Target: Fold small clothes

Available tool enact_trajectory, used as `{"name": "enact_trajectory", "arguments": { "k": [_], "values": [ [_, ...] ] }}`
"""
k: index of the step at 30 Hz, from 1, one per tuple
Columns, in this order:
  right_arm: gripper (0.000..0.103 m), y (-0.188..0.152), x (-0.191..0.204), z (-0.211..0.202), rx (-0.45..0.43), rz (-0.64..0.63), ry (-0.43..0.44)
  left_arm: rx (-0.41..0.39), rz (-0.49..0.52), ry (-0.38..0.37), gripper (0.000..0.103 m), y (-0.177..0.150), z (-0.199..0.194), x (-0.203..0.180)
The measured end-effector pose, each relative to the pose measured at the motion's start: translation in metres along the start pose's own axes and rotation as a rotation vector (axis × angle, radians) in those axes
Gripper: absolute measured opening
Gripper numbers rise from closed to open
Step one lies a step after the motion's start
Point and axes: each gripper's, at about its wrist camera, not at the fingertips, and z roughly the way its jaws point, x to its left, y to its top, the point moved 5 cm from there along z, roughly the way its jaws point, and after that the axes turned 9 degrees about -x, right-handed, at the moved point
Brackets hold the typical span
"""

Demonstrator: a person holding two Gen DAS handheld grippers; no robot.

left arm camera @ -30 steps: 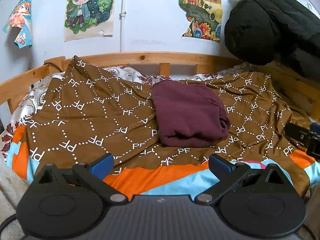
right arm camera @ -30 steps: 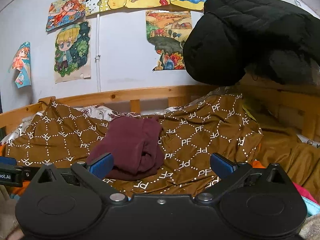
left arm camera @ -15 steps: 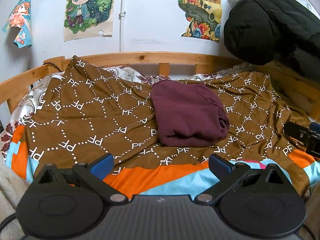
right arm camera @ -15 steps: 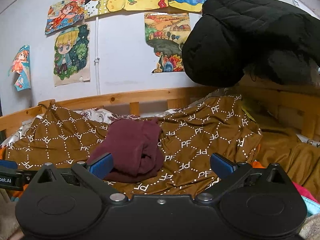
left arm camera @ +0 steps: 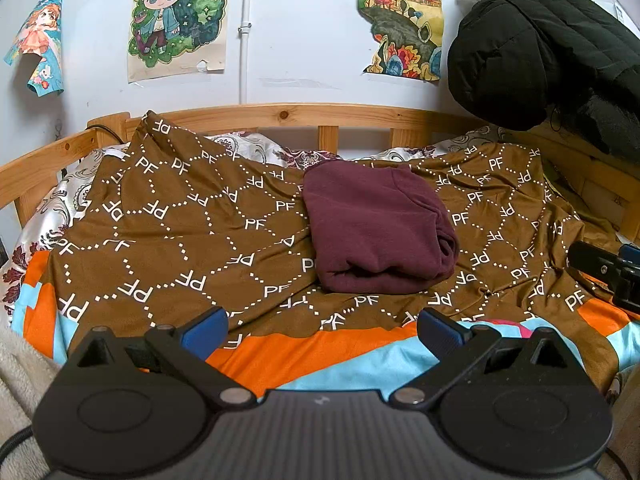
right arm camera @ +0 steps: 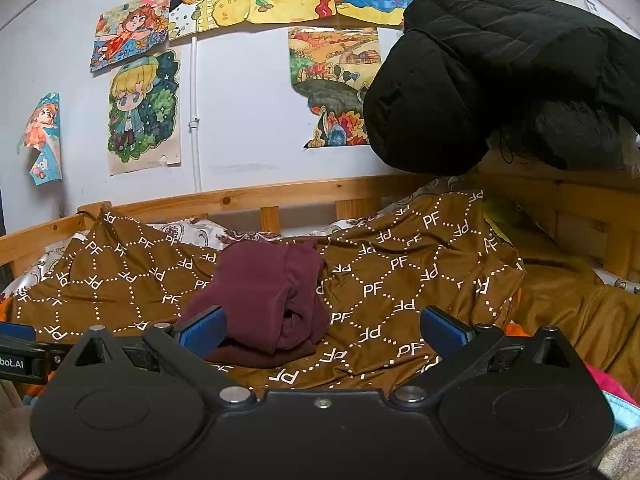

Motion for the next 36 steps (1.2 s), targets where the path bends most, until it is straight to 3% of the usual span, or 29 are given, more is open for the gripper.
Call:
{"name": "enact_trajectory", "arguments": {
  "k": [36],
  "values": [
    [0.103,0.0024,0.0019,-0.0021,-0.011,0.007,0.006,0.010,-0.002,0.032,0.102,0.0019,-0.0017,0.0031]
  ]
}}
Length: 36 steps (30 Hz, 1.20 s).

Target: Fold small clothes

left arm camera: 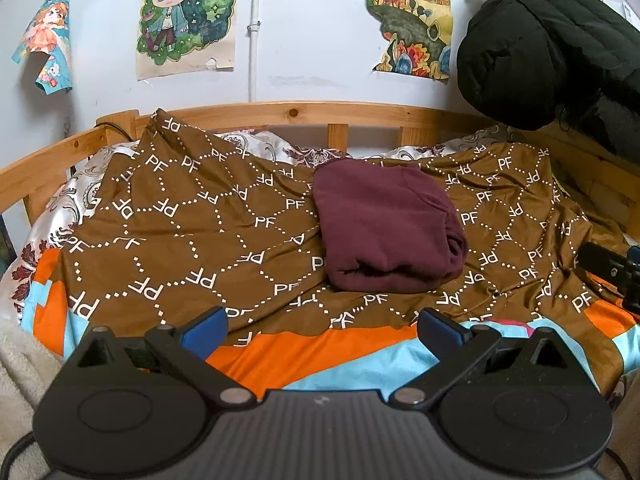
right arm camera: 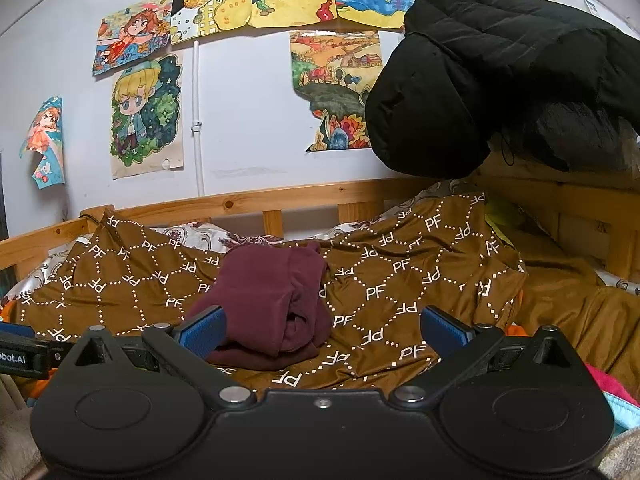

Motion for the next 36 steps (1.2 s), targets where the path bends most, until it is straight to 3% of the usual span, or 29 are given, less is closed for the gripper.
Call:
{"name": "enact_trajectory", "arguments": {
  "k": [36],
  "values": [
    [0.103,-0.0011,-0.0016,-0.0015,-0.003,0.001,-0.001,-0.017,0.003,0.028,0.102,0.0009,-0.0001,0.0027]
  ]
}}
